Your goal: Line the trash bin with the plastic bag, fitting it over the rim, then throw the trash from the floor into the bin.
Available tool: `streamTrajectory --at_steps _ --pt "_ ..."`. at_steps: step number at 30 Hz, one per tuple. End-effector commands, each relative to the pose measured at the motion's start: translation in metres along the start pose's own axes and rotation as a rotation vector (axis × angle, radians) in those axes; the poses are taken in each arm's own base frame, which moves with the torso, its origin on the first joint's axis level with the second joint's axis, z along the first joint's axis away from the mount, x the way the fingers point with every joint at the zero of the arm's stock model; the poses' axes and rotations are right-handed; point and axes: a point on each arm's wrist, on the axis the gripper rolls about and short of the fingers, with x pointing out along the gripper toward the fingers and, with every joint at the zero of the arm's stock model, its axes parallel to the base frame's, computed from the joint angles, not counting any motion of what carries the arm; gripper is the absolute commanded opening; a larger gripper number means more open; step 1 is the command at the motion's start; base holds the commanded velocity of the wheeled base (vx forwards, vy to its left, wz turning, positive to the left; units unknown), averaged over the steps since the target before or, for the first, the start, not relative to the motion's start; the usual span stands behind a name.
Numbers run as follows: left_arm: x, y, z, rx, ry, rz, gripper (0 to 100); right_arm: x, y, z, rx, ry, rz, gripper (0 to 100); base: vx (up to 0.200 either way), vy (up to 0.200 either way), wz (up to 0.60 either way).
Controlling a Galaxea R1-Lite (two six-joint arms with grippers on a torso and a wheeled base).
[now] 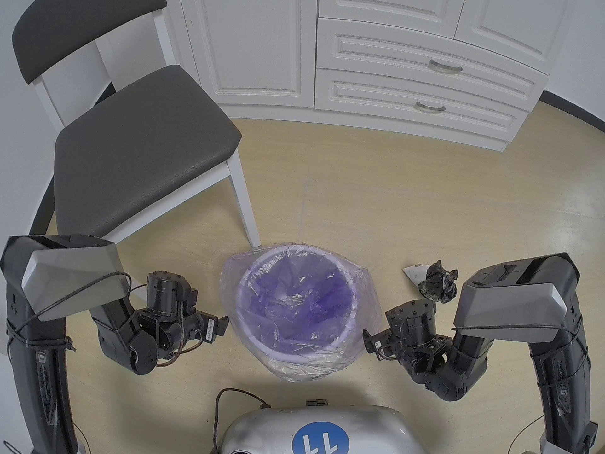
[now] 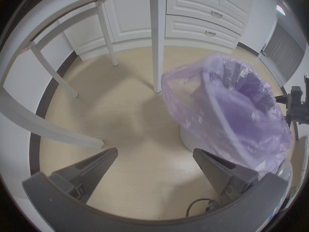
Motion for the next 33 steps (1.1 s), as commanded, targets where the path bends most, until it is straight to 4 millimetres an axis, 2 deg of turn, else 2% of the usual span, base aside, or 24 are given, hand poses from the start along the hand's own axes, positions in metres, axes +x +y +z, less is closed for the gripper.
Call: streamTrajectory --at_steps 1,5,11,16,17,18,19,21,23,24,28,33 --pt "0.017 -0.004 -0.020 0.009 0.062 -0.007 100 -0.005 0.002 -0.012 -0.029 0.047 0.044 100 0.000 0.000 0.00" --pt "0.027 -0.004 -0.026 0.006 0.078 -0.003 100 -0.003 0.004 -0.016 -0.042 0.076 0.052 100 0.000 0.000 0.00" --pt "0.020 0.004 -0.017 -0.006 0.049 0.012 100 -0.006 0.005 -0.015 -0.039 0.069 0.058 100 0.000 0.000 0.00" --pt "0.005 0.019 0.001 -0.026 -0.003 0.043 100 -0.026 0.035 -0.014 -0.042 0.054 0.140 100 0.000 0.000 0.00" --pt "-0.003 0.025 0.009 -0.031 -0.027 0.046 100 -0.033 0.049 -0.016 -0.046 0.048 0.177 100 0.000 0.000 0.00" --pt "-0.004 0.025 0.009 -0.032 -0.030 0.045 100 -0.034 0.050 -0.016 -0.046 0.048 0.181 100 0.000 0.000 0.00" --pt "-0.015 0.029 0.019 -0.035 -0.062 0.038 100 -0.039 0.062 -0.018 -0.039 0.045 0.211 100 0.000 0.000 0.00" --pt "-0.029 0.030 0.027 -0.035 -0.093 0.025 100 -0.045 0.072 -0.018 -0.028 0.037 0.238 100 0.000 0.000 0.00" --pt "-0.041 0.027 0.034 -0.032 -0.122 0.011 100 -0.050 0.079 -0.018 -0.019 0.028 0.257 100 0.000 0.000 0.00" --pt "-0.041 0.027 0.034 -0.032 -0.122 0.011 100 -0.050 0.079 -0.018 -0.019 0.028 0.257 100 0.000 0.000 0.00" --pt "-0.059 0.004 0.042 -0.008 -0.164 -0.052 100 -0.056 0.088 -0.021 -0.033 0.026 0.284 100 0.000 0.000 0.00" --pt "-0.063 -0.027 0.045 -0.032 -0.185 -0.130 100 -0.065 0.100 -0.023 -0.023 0.024 0.318 100 0.000 0.000 0.00"
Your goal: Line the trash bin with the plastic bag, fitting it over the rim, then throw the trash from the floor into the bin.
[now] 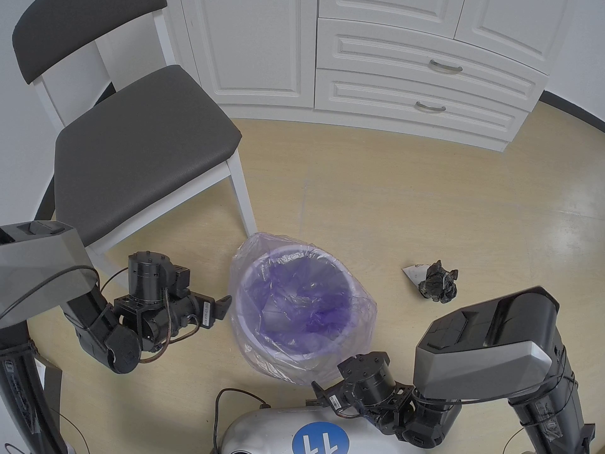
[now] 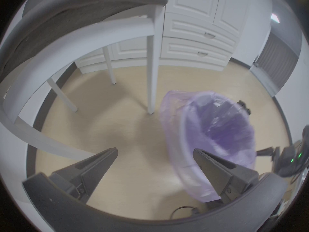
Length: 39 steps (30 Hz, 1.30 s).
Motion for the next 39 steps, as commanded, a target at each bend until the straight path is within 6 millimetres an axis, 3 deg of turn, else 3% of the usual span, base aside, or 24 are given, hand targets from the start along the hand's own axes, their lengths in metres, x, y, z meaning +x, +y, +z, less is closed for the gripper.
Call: streamTrajectory --at_steps 1,2,7,10,14,20,28,31,34,39 --pt "-0.011 -0.024 0.010 -0.013 -0.050 -0.063 100 -0.005 0.014 -0.004 -0.005 0.001 0.036 100 0.000 0.000 0.00" --pt "-0.010 -0.035 0.011 -0.035 -0.063 -0.091 100 -0.007 0.021 -0.005 -0.005 -0.001 0.053 100 0.000 0.000 0.00" --pt "-0.004 -0.048 0.008 -0.037 -0.071 -0.096 100 -0.011 0.034 -0.006 0.009 -0.009 0.085 100 0.000 0.000 0.00" --pt "0.012 -0.068 0.000 -0.047 -0.068 -0.066 100 -0.012 0.054 -0.011 0.038 -0.015 0.127 100 0.000 0.000 0.00" --pt "0.029 -0.081 -0.012 -0.036 -0.054 0.020 100 -0.016 0.056 -0.011 0.038 -0.013 0.137 100 0.000 0.000 0.00" --pt "0.036 -0.082 -0.019 -0.011 -0.029 0.077 100 -0.030 0.044 -0.003 0.021 -0.005 0.125 100 0.000 0.000 0.00" --pt "0.036 -0.075 -0.025 0.018 0.002 0.097 100 -0.049 0.010 0.032 0.004 -0.090 0.064 100 0.000 0.000 0.00" --pt "0.031 -0.066 -0.028 0.055 0.025 0.117 100 -0.052 0.000 0.042 0.019 -0.117 0.041 100 0.000 0.000 0.00" --pt "0.015 -0.052 -0.017 0.080 0.016 0.143 100 -0.053 -0.013 0.054 0.042 -0.150 0.008 100 0.000 0.000 0.00" --pt "0.005 -0.037 -0.012 0.093 0.069 0.171 100 -0.054 -0.021 0.061 0.064 -0.173 -0.012 100 0.000 0.000 0.00"
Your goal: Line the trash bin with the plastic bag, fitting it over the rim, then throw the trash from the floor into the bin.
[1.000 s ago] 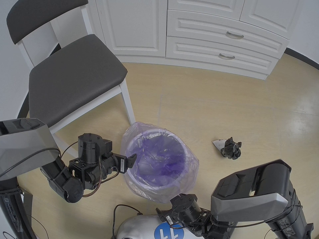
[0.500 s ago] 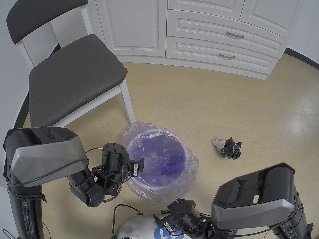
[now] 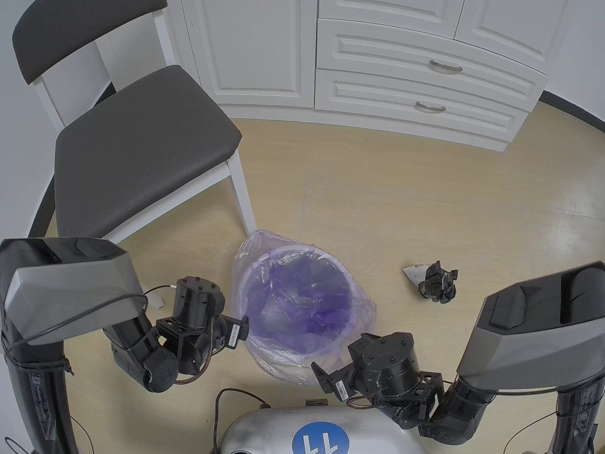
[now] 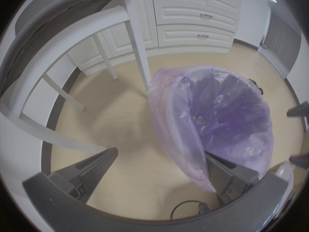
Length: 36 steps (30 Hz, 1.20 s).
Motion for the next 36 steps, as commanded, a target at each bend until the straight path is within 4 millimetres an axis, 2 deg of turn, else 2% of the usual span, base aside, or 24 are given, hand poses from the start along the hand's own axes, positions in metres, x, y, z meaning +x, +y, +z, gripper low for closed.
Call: streamTrajectory --at_steps 1,15,20,27,29,33,36 --pt "-0.014 0.023 0.011 -0.014 0.009 0.034 100 -0.003 -0.013 0.018 0.036 -0.052 -0.031 100 0.000 0.000 0.00" --pt "-0.004 0.028 0.005 -0.018 0.047 0.046 100 0.010 -0.021 0.016 0.048 -0.049 -0.065 100 0.000 0.000 0.00" --pt "0.017 0.030 -0.016 -0.022 0.117 0.013 100 0.021 -0.025 0.009 0.049 -0.028 -0.084 100 0.000 0.000 0.00" --pt "0.035 0.022 -0.026 -0.049 0.141 0.002 100 0.026 -0.024 0.004 0.049 -0.019 -0.087 100 0.000 0.000 0.00" --pt "0.048 0.016 -0.031 -0.084 0.146 0.000 100 0.033 -0.022 0.002 0.052 -0.020 -0.095 100 0.000 0.000 0.00" --pt "0.060 0.013 -0.028 -0.146 0.117 0.005 100 0.035 -0.022 0.003 0.054 -0.024 -0.119 100 0.000 0.000 0.00" --pt "0.058 0.015 -0.024 -0.159 0.105 0.008 100 0.034 -0.022 0.005 0.058 -0.038 -0.119 100 0.000 0.000 0.00"
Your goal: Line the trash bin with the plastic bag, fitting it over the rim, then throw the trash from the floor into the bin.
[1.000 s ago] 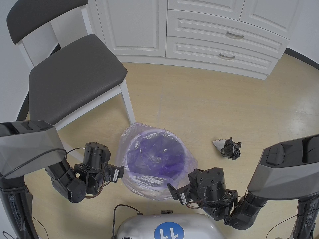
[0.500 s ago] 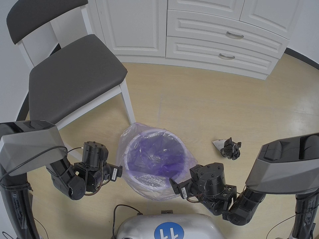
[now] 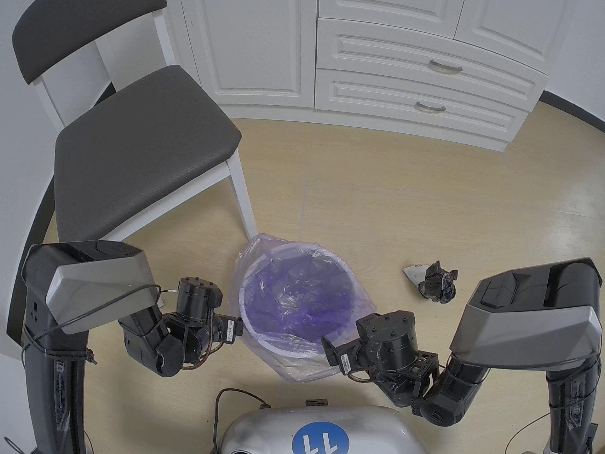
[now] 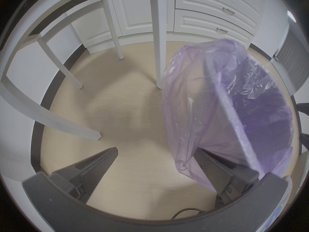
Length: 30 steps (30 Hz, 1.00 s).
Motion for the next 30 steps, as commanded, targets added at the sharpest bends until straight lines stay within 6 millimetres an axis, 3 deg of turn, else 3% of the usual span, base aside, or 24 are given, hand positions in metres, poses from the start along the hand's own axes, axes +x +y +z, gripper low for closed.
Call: streamTrajectory --at_steps 1,8,12,17,24,30 --pt "0.004 0.000 0.000 -0.012 -0.004 0.002 100 0.002 0.001 0.000 0.007 -0.016 -0.001 100 0.000 0.000 0.00" --pt "-0.022 0.010 0.022 -0.033 -0.060 -0.032 100 0.005 0.007 0.001 0.021 -0.052 0.009 100 0.000 0.000 0.00" --pt "-0.057 0.030 0.040 -0.038 -0.101 -0.099 100 0.004 0.006 0.005 0.029 -0.065 0.007 100 0.000 0.000 0.00" --pt "-0.077 0.040 0.048 -0.031 -0.094 -0.151 100 0.005 0.006 0.004 0.029 -0.064 0.006 100 0.000 0.000 0.00" --pt "-0.074 0.051 0.050 -0.051 -0.092 -0.135 100 0.005 0.005 0.005 0.032 -0.066 0.003 100 0.000 0.000 0.00" --pt "-0.044 0.050 0.039 -0.060 -0.049 -0.115 100 0.008 0.006 0.004 0.033 -0.065 0.003 100 0.000 0.000 0.00"
